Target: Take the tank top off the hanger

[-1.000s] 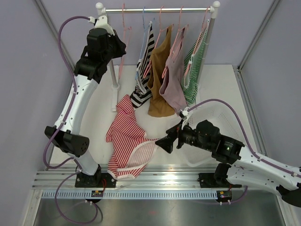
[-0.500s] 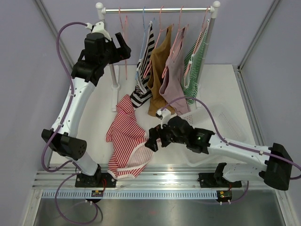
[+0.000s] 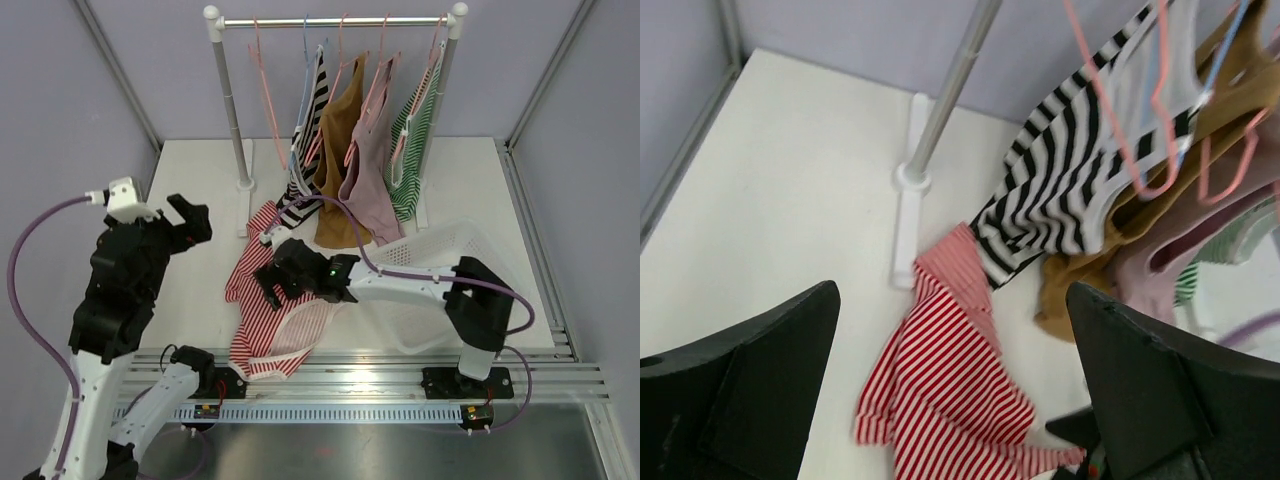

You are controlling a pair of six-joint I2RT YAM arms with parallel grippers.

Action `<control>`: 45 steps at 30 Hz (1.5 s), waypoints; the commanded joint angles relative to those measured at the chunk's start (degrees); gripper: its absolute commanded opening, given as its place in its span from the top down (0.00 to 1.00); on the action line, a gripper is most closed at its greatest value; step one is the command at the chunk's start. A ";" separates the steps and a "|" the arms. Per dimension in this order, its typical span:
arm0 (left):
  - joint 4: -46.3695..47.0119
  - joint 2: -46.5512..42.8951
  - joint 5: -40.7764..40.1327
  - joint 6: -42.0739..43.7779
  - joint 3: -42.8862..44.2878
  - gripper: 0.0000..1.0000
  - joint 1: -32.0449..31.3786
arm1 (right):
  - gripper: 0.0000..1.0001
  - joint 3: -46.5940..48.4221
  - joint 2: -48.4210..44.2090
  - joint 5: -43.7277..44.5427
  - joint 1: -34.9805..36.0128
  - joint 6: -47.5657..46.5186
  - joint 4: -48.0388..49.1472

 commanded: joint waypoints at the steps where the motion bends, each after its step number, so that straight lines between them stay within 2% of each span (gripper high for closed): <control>1: 2.56 -6.16 -5.37 2.52 -12.92 0.01 0.03 | 0.00 8.02 8.93 2.61 0.38 -4.33 -3.40; 5: 4.15 -10.49 -4.31 2.78 -22.35 0.01 0.03 | 0.01 13.21 16.52 2.34 0.38 -5.21 -5.61; 9: 0.64 -7.33 -3.95 2.16 -19.66 0.01 0.12 | 0.00 16.11 21.79 3.74 0.38 -4.86 -7.63; 11: -0.41 -6.36 -5.01 2.33 -19.21 0.01 0.38 | 0.09 16.73 23.82 3.05 0.47 -5.12 -8.60; 12: -0.77 -6.36 -6.41 2.25 -19.21 0.01 0.82 | 0.20 16.73 24.09 1.74 0.38 -5.38 -8.51; 13: -1.12 -6.53 -7.12 1.73 -19.12 0.01 0.91 | 0.40 16.65 24.00 1.03 0.38 -5.65 -8.34; 14: -1.56 -7.58 -7.65 1.46 -19.12 0.01 0.91 | 0.69 16.21 23.48 0.41 0.47 -5.82 -7.99; 17: -1.04 -10.13 -9.85 1.02 -19.65 0.01 0.91 | 1.00 14.01 19.09 -1.00 0.55 -6.18 -5.96; 24: 0.63 -17.77 -11.17 0.75 -20.97 0.01 0.91 | 1.00 5.58 -2.16 1.28 0.47 -5.65 -4.12; 30: 0.90 -18.22 -9.59 1.02 -20.88 0.01 1.00 | 1.00 0.65 -26.31 8.13 0.47 -5.30 -8.41; 34: 1.33 -18.31 -8.62 1.11 -20.88 0.01 1.00 | 1.00 -1.63 -38.47 13.14 0.47 -4.59 -10.88; 37: 1.43 -18.31 -7.92 1.28 -20.97 0.01 1.00 | 1.00 -1.81 -45.77 20.51 0.47 -3.28 -14.21; 39: 1.42 -18.14 -7.74 1.28 -20.88 0.01 1.00 | 1.00 -1.46 -48.84 29.11 0.38 -2.05 -18.60; 40: 1.34 -18.14 -7.74 1.28 -20.97 0.01 1.00 | 1.00 -1.20 -49.29 32.36 0.47 -0.30 -20.62; 41: 1.34 -18.22 -7.74 1.28 -20.88 0.01 1.00 | 1.00 -0.76 -49.56 39.44 0.47 1.11 -25.34; 45: 1.34 -18.40 -7.74 1.28 -20.88 0.01 1.00 | 1.00 -1.46 -47.99 53.20 0.38 11.02 -38.54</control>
